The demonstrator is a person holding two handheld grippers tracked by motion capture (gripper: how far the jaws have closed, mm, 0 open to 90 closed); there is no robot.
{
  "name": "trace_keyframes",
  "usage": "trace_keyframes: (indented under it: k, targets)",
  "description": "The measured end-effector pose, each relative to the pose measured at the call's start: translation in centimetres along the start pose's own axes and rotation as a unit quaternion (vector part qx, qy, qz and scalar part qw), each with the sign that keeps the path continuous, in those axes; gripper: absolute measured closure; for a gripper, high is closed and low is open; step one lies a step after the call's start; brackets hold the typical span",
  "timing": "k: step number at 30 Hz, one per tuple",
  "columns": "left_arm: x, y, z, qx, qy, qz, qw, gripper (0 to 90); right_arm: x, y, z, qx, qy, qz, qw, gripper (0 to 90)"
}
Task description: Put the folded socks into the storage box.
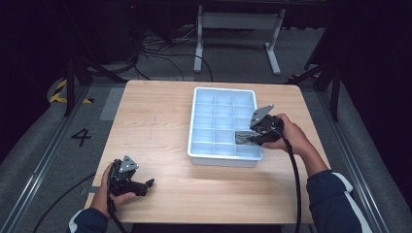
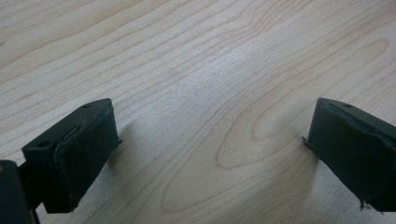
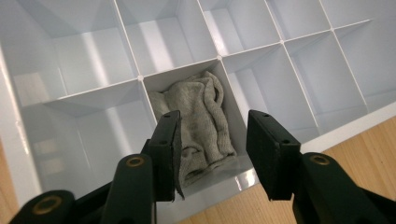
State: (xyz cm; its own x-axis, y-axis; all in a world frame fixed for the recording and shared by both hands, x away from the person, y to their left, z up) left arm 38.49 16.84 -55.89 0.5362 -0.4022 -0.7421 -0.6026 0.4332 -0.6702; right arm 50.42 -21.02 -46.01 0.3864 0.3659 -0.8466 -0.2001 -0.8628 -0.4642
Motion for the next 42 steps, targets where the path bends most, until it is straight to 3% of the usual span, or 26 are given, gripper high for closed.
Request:
trace_keyframes:
  k: [7,14,25,42]
  targets:
    - [0.0,0.0,0.0,0.0,0.0,0.0,1.0,2.1,-1.2,0.6,0.0,0.005,0.013,-0.011,0.9998,50.2]
    - [0.0,0.0,0.0,0.0,0.0,0.001,1.0,2.1,-2.4,1.6,-0.3,0.03,0.024,-0.031,0.9988,46.5]
    - [0.0,0.0,0.0,0.0,0.0,0.0,1.0,2.1,-3.9,3.2,0.1,0.049,0.033,-0.056,0.9967,43.2]
    - [0.0,0.0,0.0,0.0,0.0,0.001,1.0,2.1,-5.2,5.5,1.7,0.035,0.046,-0.051,0.9971,42.0]
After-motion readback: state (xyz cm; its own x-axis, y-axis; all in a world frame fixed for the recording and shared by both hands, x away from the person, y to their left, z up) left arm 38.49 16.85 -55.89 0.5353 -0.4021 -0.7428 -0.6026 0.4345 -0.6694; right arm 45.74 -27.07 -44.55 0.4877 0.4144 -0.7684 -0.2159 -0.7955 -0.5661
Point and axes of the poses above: each handheld gripper's, and its own axes: x roughly forward along the jaws, y roughly out of its underside, z roughly to its left, the point moved 10 cm from there along x, roughly forward along the jaws, and after that the axes turned 1 degree about -x, right-handed, at the moved point
